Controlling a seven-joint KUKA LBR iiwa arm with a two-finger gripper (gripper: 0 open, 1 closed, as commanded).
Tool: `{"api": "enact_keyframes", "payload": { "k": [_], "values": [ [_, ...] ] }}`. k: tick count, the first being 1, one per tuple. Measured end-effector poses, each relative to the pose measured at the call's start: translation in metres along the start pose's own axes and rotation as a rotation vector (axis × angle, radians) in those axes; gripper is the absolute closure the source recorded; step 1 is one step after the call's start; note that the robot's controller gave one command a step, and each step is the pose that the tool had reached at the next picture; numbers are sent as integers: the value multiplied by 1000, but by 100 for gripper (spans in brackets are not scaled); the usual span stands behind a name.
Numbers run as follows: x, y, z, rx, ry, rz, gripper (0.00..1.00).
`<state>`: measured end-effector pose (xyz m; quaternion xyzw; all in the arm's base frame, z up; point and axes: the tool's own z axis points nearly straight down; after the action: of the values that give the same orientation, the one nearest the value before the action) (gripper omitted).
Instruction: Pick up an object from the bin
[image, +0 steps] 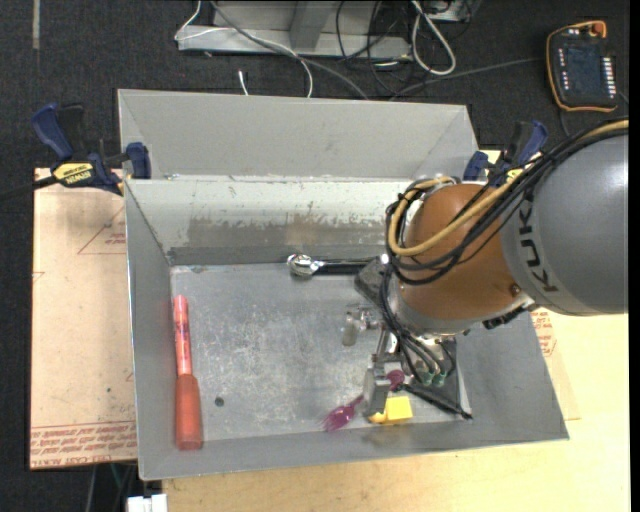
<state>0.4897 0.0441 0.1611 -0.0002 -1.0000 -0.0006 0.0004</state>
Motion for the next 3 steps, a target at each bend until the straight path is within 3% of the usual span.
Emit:
{"api": "enact_keyframes", "payload": {
  "k": [1,2,3],
  "values": [
    [-1,-102,84,0,-8,-176,0],
    [2,-84,29,-3,-8,-90,0],
    [-2,-139,54,3,-13,-739,0]
  ]
}}
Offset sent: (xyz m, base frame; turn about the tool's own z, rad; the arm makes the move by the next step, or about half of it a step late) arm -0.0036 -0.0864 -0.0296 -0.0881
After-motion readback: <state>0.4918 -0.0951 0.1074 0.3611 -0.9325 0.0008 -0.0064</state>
